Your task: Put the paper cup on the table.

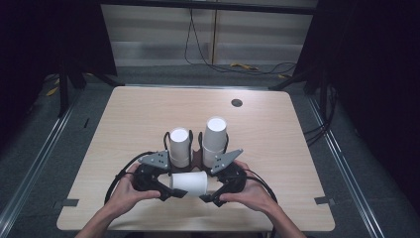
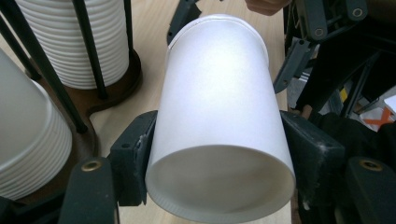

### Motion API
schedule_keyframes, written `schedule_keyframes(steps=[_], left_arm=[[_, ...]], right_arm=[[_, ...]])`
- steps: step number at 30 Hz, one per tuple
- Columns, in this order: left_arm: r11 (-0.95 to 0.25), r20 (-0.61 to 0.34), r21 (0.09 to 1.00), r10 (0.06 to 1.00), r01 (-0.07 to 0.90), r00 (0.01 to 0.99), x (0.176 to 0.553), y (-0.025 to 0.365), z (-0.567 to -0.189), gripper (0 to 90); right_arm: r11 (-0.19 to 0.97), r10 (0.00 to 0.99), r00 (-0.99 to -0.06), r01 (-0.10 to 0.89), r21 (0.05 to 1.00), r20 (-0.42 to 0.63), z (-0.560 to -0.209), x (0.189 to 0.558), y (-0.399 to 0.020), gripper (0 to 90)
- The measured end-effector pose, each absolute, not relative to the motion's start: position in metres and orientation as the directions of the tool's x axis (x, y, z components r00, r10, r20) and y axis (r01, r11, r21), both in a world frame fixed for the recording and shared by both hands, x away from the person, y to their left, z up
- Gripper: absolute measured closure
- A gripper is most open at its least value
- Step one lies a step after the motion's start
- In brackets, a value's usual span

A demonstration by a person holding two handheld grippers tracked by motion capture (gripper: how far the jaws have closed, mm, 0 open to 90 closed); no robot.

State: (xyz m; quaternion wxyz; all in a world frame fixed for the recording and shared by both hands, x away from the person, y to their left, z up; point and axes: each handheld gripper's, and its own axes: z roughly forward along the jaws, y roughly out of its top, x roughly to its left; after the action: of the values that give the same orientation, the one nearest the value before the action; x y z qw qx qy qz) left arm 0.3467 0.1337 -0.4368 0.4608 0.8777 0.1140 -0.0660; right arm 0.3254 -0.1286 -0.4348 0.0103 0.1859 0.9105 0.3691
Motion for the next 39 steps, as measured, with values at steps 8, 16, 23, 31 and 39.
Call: schedule_keyframes(steps=[8,16,23,31,39], left_arm=[[-0.520,-0.212,0.814,0.148,0.258,0.966,0.346,0.134,-0.437,33.1],[-0.458,-0.201,0.851,0.169,0.258,0.965,0.344,0.135,-0.442,33.0],[-0.407,-0.200,0.878,0.170,0.253,0.965,0.340,0.136,-0.446,33.0],[-0.372,-0.207,0.894,0.155,0.251,0.966,0.335,0.137,-0.447,32.9],[-0.370,-0.210,0.895,0.140,0.248,0.968,0.334,0.135,-0.448,32.9]], right_arm=[[0.603,0.390,-0.909,0.372,0.706,0.146,-0.442,0.322,-0.148,14.2],[0.495,0.414,-0.893,0.383,0.780,0.176,-0.446,0.316,-0.168,14.2],[0.448,0.414,-0.890,0.383,0.808,0.193,-0.445,0.314,-0.172,14.3],[0.416,0.400,-0.899,0.353,0.838,0.180,-0.442,0.310,-0.170,14.2],[0.383,0.371,-0.911,0.326,0.865,0.179,-0.440,0.310,-0.168,13.9]])
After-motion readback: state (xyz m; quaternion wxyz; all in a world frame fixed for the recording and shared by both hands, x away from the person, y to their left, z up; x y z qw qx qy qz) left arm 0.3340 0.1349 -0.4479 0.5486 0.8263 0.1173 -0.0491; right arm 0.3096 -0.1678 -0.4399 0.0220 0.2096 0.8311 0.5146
